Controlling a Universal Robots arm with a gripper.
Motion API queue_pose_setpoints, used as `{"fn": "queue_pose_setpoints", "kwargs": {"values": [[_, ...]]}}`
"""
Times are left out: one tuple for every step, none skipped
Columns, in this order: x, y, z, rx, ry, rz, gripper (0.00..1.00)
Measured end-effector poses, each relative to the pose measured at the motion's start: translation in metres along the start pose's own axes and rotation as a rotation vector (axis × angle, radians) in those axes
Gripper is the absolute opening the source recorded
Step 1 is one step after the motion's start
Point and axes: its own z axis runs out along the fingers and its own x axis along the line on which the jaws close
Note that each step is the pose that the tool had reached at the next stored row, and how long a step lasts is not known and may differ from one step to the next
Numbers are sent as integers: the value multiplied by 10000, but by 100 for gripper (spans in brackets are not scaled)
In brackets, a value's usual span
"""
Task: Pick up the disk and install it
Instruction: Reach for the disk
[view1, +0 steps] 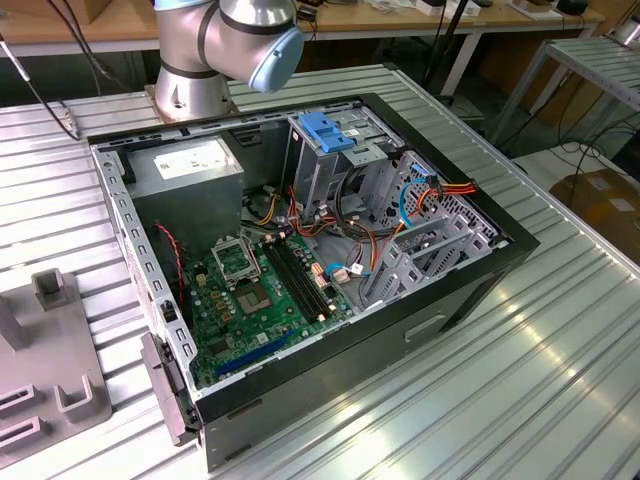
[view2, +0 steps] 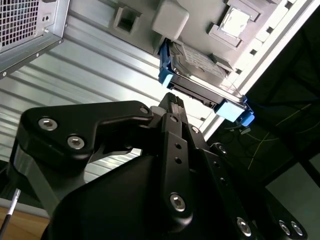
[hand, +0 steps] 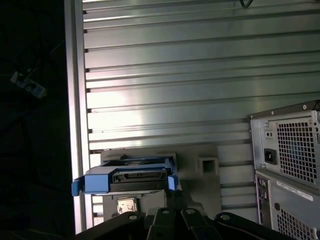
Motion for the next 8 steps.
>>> {"fn": "queue_pose_setpoints", "kwargs": {"values": [[31,-1,1,0,0,-1,10],[54,-1,2,0,-1,-1,10],[87,-2,2,0,0,-1,10],[110,-3,3,1,0,-1,10],[145,-4,4,0,0,-1,10],[169,-5,5,0,1,0,10],[211,-6,7,0,0,0,10],[235,-7,8,-1,-1,0,10]]}}
